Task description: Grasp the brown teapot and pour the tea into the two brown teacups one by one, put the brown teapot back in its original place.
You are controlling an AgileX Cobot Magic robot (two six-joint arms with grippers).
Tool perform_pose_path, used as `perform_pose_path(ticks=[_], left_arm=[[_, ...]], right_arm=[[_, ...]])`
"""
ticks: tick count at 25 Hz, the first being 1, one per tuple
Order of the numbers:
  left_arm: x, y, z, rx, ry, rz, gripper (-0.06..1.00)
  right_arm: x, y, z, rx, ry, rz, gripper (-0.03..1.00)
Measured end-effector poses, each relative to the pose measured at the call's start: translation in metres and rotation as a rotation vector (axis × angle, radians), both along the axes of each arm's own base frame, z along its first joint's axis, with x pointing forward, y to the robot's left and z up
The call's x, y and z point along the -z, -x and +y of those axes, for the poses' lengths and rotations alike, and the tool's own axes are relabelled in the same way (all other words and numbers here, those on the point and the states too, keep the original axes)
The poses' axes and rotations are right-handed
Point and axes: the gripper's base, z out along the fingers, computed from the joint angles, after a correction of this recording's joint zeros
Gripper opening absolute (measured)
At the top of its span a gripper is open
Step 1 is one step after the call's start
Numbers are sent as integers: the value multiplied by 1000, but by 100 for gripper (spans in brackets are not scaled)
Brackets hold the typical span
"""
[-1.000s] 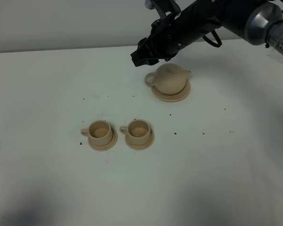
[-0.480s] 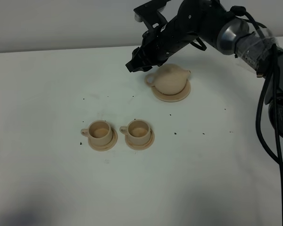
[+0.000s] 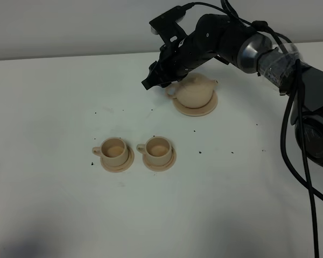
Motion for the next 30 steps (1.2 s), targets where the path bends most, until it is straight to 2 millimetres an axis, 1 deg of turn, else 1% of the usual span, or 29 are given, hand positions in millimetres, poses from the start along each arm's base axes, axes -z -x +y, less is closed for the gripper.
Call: perform_pose_path(ticks=[4,9,14,23,30], left_arm=[[0,0,0,0,0,0,41],[0,0,0,0,0,0,41],[0,0,0,0,1,0,41],[0,0,0,0,1,0,41],[0,0,0,0,1,0,41]], right_arm=[[6,2,3,-12,23,-9,43],[19,3,4,-19,43,20,43],[19,4,4,-25,50,41,42],[18,11,2,-32,69,124,42],[21,17,0,-50,107,198,42]])
